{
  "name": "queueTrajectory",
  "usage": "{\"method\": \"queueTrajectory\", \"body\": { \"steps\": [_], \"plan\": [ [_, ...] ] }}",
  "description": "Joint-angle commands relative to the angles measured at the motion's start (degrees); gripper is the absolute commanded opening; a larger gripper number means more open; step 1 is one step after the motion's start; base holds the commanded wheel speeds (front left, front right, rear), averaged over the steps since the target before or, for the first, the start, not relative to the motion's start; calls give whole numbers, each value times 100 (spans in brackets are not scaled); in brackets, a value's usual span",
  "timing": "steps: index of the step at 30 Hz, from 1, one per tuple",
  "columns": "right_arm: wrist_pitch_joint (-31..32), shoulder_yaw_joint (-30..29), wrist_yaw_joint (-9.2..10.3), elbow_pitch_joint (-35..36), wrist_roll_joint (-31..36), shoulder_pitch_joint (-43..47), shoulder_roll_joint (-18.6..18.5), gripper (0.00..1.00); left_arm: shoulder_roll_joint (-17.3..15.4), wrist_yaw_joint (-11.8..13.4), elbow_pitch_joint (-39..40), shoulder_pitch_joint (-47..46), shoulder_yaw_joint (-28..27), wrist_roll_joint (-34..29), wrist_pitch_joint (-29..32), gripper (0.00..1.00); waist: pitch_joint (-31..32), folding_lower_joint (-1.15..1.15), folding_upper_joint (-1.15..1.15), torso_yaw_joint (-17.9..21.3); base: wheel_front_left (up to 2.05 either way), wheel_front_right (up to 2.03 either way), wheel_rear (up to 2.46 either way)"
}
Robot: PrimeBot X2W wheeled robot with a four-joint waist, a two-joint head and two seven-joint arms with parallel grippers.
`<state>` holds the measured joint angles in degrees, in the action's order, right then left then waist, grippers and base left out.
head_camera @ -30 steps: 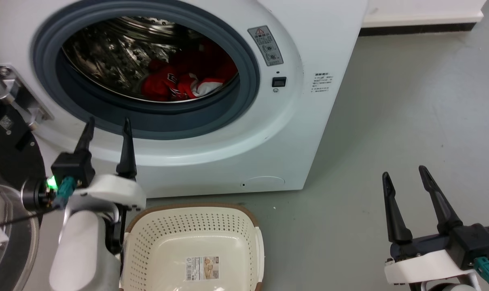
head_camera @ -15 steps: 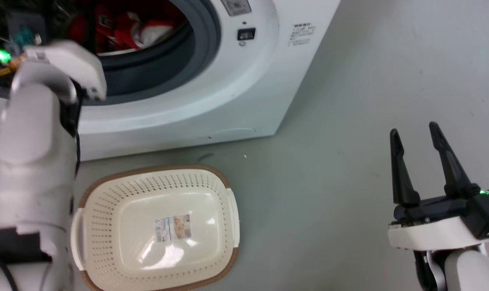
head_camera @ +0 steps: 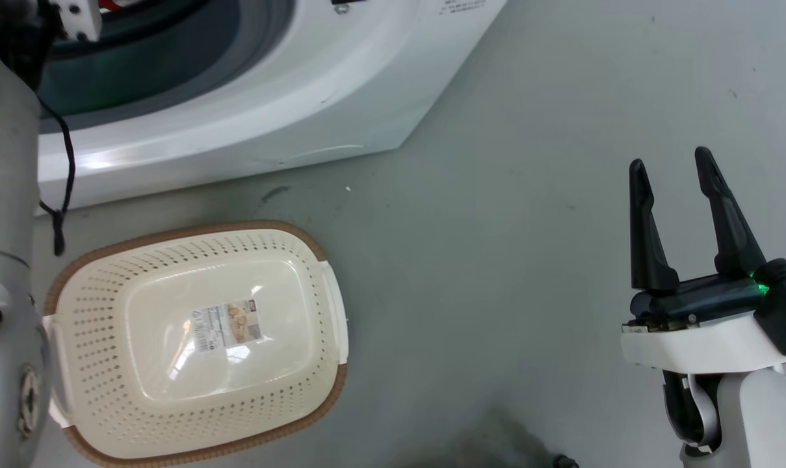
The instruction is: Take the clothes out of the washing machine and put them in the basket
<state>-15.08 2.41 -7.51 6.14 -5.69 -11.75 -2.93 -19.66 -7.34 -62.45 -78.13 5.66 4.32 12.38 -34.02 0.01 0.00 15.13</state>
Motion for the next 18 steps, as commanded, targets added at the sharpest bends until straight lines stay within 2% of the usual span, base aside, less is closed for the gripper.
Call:
{"method": "queueTrajectory", "body": {
  "steps": [1,10,18],
  "plan": [
    [-14,22,4,40,-73,-127,11,100,-83,-3,-92,-203,79,142,285,100,-223,-1,0,170,0,0,0],
    [-14,63,4,70,-303,-290,10,100,-421,-6,-289,-920,448,799,1705,100,-737,-1,0,431,0,0,0],
    [-14,69,5,76,-431,-371,10,100,-614,-7,-232,-1073,676,961,2061,100,-972,-1,0,507,0,0,0]
  ]
}}
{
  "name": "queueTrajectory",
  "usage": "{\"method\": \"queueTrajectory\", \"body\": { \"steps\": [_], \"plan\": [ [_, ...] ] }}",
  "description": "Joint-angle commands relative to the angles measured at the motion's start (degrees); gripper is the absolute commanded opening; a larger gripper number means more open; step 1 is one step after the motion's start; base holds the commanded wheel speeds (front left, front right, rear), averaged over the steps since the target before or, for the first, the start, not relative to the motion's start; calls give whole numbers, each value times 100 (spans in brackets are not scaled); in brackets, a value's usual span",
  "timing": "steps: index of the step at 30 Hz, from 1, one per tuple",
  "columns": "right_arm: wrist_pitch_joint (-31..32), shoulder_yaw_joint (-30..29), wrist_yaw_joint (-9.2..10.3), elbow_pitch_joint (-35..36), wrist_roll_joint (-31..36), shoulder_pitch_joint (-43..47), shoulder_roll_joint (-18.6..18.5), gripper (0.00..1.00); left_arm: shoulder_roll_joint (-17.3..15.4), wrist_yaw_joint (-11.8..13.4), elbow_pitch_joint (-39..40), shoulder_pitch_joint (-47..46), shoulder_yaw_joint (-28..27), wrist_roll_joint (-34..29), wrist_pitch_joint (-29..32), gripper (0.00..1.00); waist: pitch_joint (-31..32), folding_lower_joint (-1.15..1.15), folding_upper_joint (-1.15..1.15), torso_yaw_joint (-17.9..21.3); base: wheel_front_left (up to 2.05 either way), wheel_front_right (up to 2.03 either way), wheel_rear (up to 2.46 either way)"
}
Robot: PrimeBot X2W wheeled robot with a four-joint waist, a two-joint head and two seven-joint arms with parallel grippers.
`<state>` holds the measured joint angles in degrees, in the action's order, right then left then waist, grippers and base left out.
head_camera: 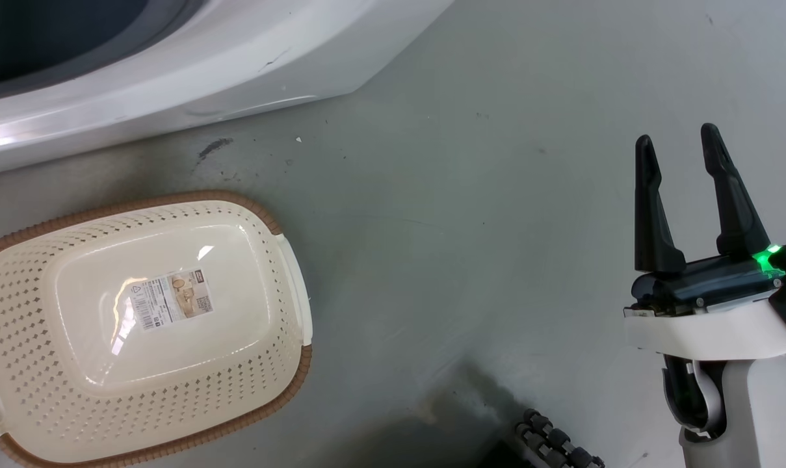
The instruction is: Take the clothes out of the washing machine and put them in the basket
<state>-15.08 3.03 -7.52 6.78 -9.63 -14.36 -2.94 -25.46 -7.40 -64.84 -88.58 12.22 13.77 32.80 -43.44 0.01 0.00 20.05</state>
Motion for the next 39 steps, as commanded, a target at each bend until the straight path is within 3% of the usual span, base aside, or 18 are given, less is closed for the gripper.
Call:
{"method": "queueTrajectory", "body": {
  "steps": [1,5,6,8,19,27,39],
  "plan": [
    [-14,3,5,15,-49,-128,11,100,-36,-1,13,-30,44,39,25,100,-53,-1,0,18,0,0,0],
    [-14,-31,6,15,-83,-142,11,100,-32,-2,27,-2,142,102,43,100,-96,-1,0,11,0,0,0],
    [-14,-33,5,9,-81,-153,11,100,-31,-2,36,8,170,114,46,91,-99,-1,0,7,0,0,0],
    [-14,-40,5,4,-54,-174,11,100,-8,-2,80,48,204,203,0,0,-101,-1,0,-1,0,0,0],
    [-15,-72,5,-61,59,-162,11,100,-46,-2,228,296,414,463,-682,0,168,-1,0,-139,0,0,0],
    [-14,-59,5,-129,225,18,11,100,6,-2,260,902,710,624,-1635,0,754,-1,0,-321,0,0,0],
    [-15,-80,5,-277,569,366,10,100,227,-2,547,2261,1332,1418,-3113,0,1750,-1,0,-729,0,0,0]
  ]
}}
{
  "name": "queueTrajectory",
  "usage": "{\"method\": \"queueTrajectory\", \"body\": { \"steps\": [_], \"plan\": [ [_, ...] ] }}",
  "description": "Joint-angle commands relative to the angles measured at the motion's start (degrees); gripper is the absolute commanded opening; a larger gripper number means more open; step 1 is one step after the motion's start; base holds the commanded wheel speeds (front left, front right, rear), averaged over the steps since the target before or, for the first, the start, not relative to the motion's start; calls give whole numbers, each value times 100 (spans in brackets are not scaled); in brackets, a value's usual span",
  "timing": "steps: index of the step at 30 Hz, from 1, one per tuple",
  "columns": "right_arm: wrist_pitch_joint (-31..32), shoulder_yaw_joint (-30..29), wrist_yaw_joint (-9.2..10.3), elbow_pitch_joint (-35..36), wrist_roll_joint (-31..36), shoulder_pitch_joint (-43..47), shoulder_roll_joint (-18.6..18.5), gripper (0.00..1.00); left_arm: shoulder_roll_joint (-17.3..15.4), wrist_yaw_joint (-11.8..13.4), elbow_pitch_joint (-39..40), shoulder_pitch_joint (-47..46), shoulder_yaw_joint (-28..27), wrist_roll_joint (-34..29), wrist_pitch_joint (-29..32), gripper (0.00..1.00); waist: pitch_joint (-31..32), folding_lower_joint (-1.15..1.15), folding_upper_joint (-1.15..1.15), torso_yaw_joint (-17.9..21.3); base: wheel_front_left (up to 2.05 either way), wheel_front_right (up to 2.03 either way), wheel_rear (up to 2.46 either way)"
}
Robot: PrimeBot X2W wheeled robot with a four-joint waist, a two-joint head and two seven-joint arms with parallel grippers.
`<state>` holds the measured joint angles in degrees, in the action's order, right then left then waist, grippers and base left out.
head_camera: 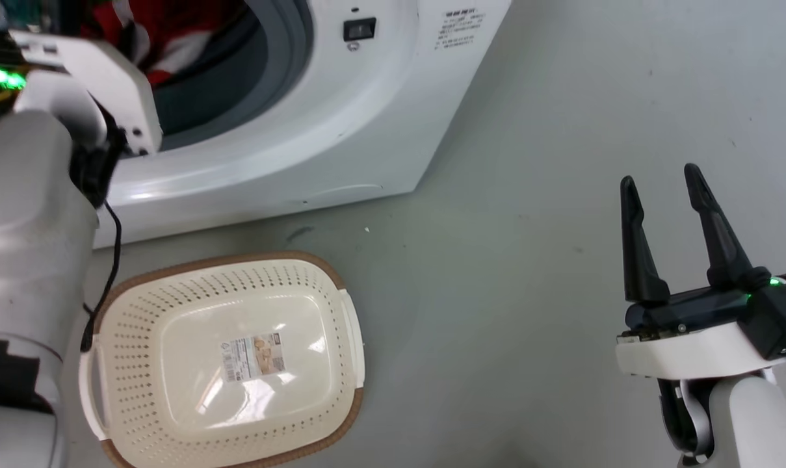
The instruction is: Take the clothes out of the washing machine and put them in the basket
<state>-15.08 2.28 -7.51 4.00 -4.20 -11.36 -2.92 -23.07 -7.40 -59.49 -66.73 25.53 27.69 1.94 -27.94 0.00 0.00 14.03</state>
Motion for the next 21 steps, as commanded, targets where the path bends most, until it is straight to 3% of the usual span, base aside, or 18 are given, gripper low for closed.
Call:
{"method": "queueTrajectory", "body": {
  "steps": [1,12,21],
  "plan": [
    [-15,-10,5,-13,47,112,7,100,2,-2,43,193,52,77,-157,0,289,0,0,-160,0,0,0],
    [-14,10,4,-191,291,708,7,100,158,-2,356,1582,497,464,-1307,0,1422,0,0,-520,0,0,0],
    [-14,34,4,-291,389,1208,7,100,237,121,1139,2649,651,415,-1646,0,2168,0,0,-802,0,0,0]
  ]
}}
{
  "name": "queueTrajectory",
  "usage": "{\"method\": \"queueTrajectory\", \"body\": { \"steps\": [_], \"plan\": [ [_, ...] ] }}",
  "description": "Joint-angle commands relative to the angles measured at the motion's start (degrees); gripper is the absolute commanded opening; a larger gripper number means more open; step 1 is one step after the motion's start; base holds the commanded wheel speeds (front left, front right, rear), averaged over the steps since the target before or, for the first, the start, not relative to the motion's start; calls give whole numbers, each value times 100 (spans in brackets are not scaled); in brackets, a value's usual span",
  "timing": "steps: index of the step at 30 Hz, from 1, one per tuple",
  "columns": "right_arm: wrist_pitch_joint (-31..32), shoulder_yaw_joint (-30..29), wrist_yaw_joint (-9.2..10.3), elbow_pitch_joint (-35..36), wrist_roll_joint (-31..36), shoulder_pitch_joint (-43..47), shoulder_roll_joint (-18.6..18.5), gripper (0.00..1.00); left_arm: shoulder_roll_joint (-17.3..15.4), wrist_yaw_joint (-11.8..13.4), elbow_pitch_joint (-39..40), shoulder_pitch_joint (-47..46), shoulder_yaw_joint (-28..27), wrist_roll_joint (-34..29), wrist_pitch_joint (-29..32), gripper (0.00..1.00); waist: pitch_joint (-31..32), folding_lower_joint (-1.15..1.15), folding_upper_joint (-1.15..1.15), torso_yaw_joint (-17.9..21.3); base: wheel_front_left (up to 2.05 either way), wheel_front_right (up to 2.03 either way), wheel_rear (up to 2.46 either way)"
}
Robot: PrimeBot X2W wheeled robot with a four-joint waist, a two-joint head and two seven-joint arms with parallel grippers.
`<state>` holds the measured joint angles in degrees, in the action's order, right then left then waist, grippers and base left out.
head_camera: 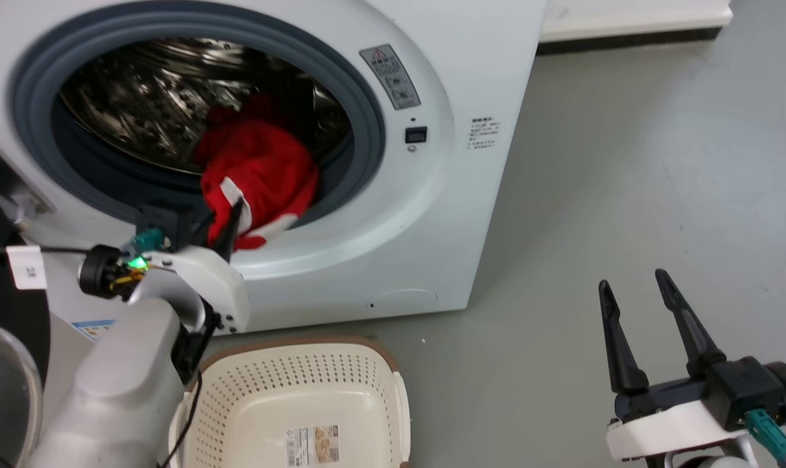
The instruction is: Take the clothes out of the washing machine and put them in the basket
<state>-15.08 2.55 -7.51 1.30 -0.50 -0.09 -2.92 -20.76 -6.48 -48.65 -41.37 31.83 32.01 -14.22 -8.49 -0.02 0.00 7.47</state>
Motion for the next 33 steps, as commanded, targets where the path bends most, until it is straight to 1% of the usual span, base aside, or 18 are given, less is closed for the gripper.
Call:
{"method": "queueTrajectory", "body": {
  "steps": [1,4,8,15,18,20,21,23,25,27,30,33],
  "plan": [
    [-14,7,4,-27,25,132,7,100,-16,62,199,254,40,-42,-41,0,286,2,0,-166,0,0,0],
    [-14,6,4,-44,32,268,8,100,-81,178,719,713,86,-52,-61,0,463,2,0,-225,0,0,0],
    [-14,20,4,-72,25,422,8,100,-258,431,1545,1341,129,-44,44,0,650,2,0,-283,0,0,0],
    [-14,-22,4,-89,14,552,8,100,-651,955,3217,2391,206,-42,465,0,793,2,0,-366,0,0,0],
    [-14,-36,4,-101,-11,550,8,100,-796,1140,3785,2720,220,-24,653,0,812,2,0,-385,0,0,0],
    [-14,-43,4,-109,-22,543,8,100,-890,1228,4031,2916,246,-14,768,0,816,2,0,-395,0,0,0],
    [-15,-31,4,-118,-23,534,8,100,-927,1279,4130,2997,270,-45,805,0,814,2,0,-390,0,0,0],
    [-14,-21,5,-129,-24,507,8,100,-899,1308,4268,3167,307,44,877,0,803,2,0,-378,0,0,0],
    [-14,3,4,-136,-35,485,8,100,-945,1357,4326,3282,359,13,914,0,782,2,0,-344,0,0,0],
    [-14,0,4,-143,-36,478,8,100,-890,1354,4320,3423,417,82,924,0,752,2,0,-312,0,0,0],
    [-14,9,4,-149,-3,423,8,100,-742,1288,4011,3588,521,195,850,0,618,2,0,-210,0,0,0],
    [-15,3,4,-130,6,310,8,100,-614,1193,3666,3548,537,282,738,0,462,2,0,-152,0,0,0]
  ]
}}
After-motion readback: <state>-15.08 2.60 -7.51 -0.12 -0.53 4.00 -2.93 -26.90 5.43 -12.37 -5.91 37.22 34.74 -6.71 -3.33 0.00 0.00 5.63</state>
